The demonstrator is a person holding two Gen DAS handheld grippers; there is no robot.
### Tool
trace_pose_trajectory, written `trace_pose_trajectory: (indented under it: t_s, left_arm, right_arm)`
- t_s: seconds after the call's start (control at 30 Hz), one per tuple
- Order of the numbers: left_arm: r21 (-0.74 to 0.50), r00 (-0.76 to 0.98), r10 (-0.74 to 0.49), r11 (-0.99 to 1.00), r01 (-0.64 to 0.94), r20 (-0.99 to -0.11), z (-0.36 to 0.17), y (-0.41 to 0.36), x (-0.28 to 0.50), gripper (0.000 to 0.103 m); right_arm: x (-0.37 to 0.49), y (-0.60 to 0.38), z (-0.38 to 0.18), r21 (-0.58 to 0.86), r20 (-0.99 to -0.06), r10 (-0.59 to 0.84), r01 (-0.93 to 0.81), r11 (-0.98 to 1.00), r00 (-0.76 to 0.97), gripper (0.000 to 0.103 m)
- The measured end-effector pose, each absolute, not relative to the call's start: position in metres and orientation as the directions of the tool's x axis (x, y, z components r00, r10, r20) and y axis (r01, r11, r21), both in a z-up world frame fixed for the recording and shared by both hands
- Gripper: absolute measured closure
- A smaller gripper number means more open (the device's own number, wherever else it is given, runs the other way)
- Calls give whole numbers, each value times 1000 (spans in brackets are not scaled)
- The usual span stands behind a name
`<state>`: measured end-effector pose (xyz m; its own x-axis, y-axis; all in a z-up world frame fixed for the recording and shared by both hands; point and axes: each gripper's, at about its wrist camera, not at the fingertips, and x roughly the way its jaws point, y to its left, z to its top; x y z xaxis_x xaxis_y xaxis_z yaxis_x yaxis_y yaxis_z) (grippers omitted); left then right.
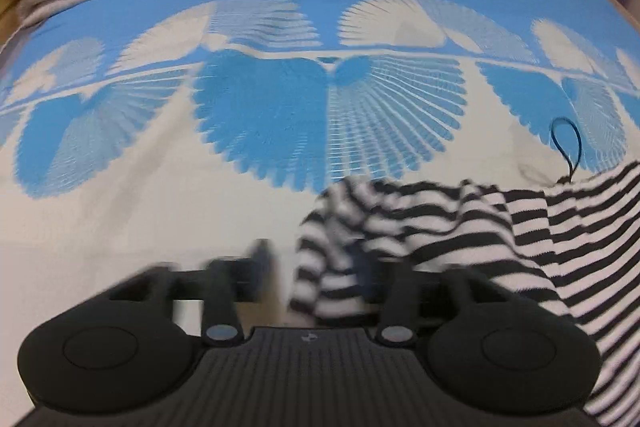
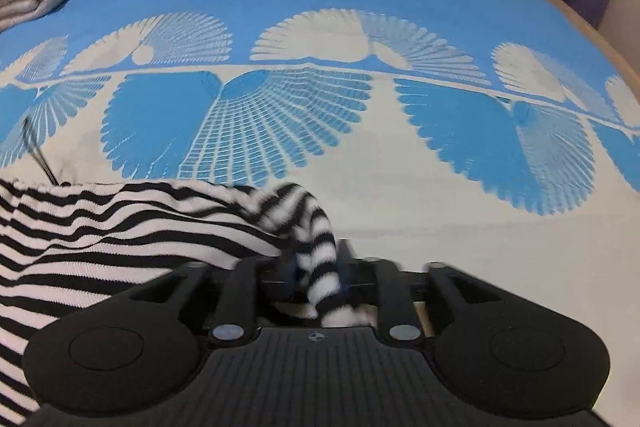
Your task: Fold small clothes
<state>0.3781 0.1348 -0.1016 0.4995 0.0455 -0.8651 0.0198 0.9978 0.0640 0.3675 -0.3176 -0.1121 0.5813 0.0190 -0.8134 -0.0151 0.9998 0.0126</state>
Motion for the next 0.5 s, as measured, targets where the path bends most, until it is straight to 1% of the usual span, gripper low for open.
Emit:
trace_pose_trajectory:
  t_s: [0.03,0.1,0.13,0.2,0.27,0.33,0.4,0.47,0.5]
  left_arm:
    - [31,486,23,999,9,-874,-91,143,374,30]
    - [-73,425,-42,996,-57,-904,-69,169,362,31]
    - [-126,413,-76,987,-95,-907,-58,182,353,31]
    - [-224,427,-153,967,-121,-891,-39,202,328,32]
    - [-308,436,-228,944,-120,-871,-28,218,296,32]
    - [-351,432,-268,928,-123,-861,-31,227,268,32]
    - [-373,414,-289,918,-137,-863,-45,232,247,32]
    - [-425,371,-341,889,-173,-864,-70,236,230,37]
    - [-436,288,-370,874,-214,-883,-86,236,228,47]
  right_arm:
    - [362,-326,-104,58,-814,50,-5,998,578,67]
    - [343,-347,-87,182,-810,143,13,983,568,67]
    - [335,-356,-78,219,-807,167,25,975,567,67]
    - [315,-375,-63,272,-797,188,62,960,574,66]
    - [290,-393,-52,332,-782,215,97,938,585,62]
    - [264,-409,-51,386,-778,246,131,913,578,61]
    - [244,-418,-59,414,-788,261,167,895,557,61]
    - [228,-422,-74,426,-810,275,199,882,518,61]
    - [223,-422,-81,426,-827,281,216,879,487,61]
